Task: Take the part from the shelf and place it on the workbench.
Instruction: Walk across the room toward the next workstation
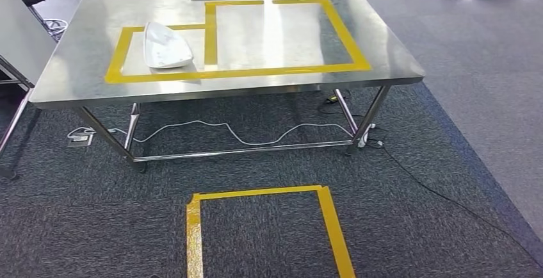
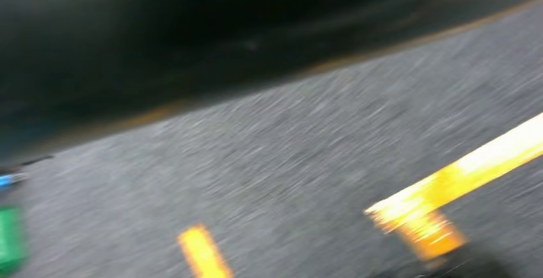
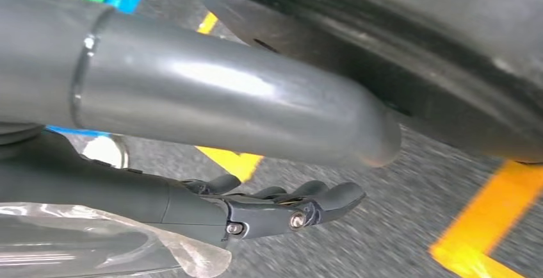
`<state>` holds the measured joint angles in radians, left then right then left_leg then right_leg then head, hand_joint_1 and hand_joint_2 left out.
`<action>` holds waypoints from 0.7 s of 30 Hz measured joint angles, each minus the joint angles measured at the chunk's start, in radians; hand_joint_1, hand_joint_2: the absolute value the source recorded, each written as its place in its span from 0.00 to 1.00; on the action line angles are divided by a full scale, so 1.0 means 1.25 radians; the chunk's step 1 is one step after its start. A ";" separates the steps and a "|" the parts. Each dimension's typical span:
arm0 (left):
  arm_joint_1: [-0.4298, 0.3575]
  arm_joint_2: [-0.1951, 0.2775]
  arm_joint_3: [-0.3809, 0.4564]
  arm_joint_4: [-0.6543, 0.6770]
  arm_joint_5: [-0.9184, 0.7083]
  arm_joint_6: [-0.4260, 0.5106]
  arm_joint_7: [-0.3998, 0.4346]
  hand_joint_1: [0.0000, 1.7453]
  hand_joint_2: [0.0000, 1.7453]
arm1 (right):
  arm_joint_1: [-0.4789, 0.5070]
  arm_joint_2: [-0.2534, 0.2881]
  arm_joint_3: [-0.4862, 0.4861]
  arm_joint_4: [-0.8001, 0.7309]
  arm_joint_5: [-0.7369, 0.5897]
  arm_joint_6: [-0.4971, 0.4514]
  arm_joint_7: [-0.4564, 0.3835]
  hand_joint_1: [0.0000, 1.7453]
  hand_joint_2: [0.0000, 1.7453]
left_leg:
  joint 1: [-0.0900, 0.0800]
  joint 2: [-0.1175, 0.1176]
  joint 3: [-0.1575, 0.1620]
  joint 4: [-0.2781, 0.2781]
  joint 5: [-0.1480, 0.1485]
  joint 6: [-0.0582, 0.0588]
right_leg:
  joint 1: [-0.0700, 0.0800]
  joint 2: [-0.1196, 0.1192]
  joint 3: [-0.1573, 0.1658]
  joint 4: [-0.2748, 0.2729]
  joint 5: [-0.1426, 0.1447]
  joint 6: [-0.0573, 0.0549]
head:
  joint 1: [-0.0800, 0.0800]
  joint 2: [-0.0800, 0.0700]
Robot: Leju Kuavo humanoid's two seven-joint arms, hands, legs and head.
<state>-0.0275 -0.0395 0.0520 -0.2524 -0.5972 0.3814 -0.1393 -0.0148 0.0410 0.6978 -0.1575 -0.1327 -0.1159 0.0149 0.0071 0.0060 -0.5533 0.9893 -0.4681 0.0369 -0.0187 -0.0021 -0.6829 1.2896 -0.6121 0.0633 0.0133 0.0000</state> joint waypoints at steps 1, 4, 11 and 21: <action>0.000 -0.003 0.000 0.007 -0.001 -0.008 0.027 0.00 0.00 | 0.000 0.000 0.000 0.000 0.001 -0.001 0.005 0.00 0.00 | -0.002 0.000 -0.015 0.001 0.011 -0.001 | 0.000 0.000 0.020 0.001 0.022 -0.002 | 0.000 0.000; 0.005 -0.013 0.001 0.021 -0.002 -0.025 0.090 0.00 0.00 | -0.004 0.000 0.000 -0.001 0.004 -0.015 0.022 0.00 0.00 | -0.006 -0.001 -0.047 0.003 0.043 -0.008 | 0.002 0.003 0.160 -0.158 0.057 -0.013 | 0.001 0.000; 0.011 -0.028 0.007 0.035 0.004 -0.036 0.100 0.00 0.00 | -0.011 0.011 0.000 -0.001 0.006 -0.034 0.038 0.00 0.00 | -0.001 -0.004 -0.078 0.040 0.018 -0.038 | 0.006 -0.003 0.206 -0.292 0.063 -0.048 | -0.007 0.000; 0.009 -0.036 0.016 0.038 0.006 -0.031 0.099 0.00 0.00 | -0.010 0.014 0.001 -0.001 0.007 -0.037 0.039 0.00 0.00 | -0.003 -0.005 0.094 0.028 -0.064 -0.034 | 0.013 -0.014 0.052 -0.232 0.156 -0.038 | -0.013 0.000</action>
<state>-0.0157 -0.0851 0.0723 -0.2051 -0.5900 0.3431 -0.0153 -0.0274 0.0588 0.6985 -0.1593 -0.1235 -0.1624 0.0642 0.0036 -0.0002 -0.4361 1.0242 -0.5480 -0.0054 -0.0029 -0.0190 -0.6175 0.9996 -0.4169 0.0157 -0.0027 0.0000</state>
